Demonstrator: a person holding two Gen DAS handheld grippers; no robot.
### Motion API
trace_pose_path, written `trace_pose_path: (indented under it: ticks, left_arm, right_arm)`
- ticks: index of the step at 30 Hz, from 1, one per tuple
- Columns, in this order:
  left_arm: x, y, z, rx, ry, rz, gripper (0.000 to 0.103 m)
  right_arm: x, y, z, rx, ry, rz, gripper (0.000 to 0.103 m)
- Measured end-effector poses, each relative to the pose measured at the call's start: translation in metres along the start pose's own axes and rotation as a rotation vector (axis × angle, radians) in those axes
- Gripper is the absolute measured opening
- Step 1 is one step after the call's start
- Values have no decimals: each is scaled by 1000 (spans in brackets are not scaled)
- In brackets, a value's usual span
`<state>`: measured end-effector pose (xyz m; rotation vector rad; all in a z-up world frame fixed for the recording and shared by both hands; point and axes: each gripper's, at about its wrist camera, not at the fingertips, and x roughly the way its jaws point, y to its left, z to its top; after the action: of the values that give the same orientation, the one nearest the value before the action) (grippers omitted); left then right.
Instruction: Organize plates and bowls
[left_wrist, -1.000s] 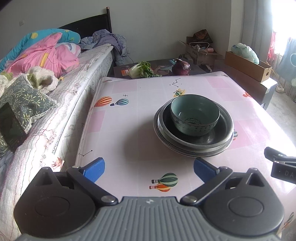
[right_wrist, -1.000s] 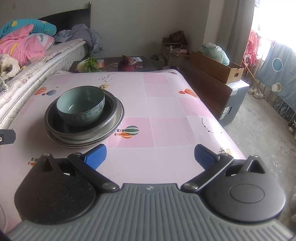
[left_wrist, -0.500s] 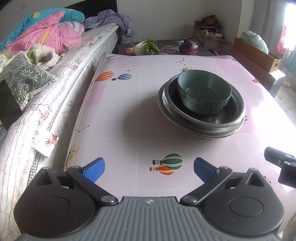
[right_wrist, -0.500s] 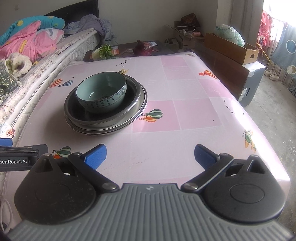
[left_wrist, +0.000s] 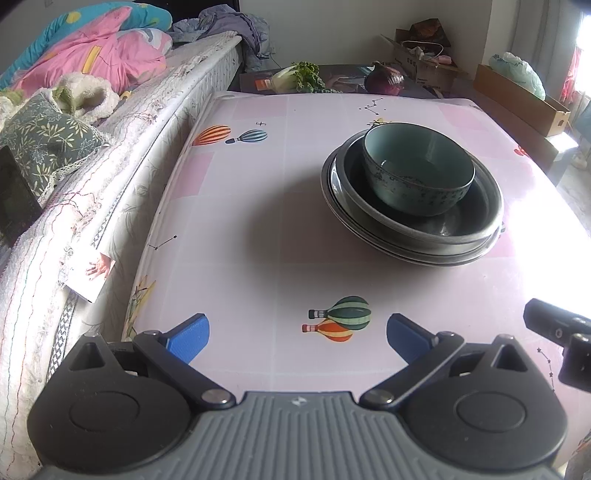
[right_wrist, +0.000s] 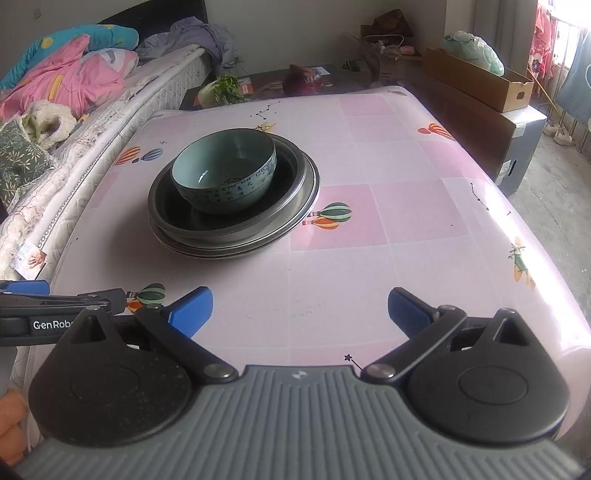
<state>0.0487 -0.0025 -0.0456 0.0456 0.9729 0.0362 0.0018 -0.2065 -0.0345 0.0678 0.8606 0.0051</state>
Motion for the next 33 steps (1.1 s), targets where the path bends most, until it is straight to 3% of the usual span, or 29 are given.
trace_pose_path:
  ticks: [33]
  left_arm:
    - [-1,-1,-2,-1,4,-16,103]
  right_arm:
    - [-3,4,-1,-13,2,-6,102]
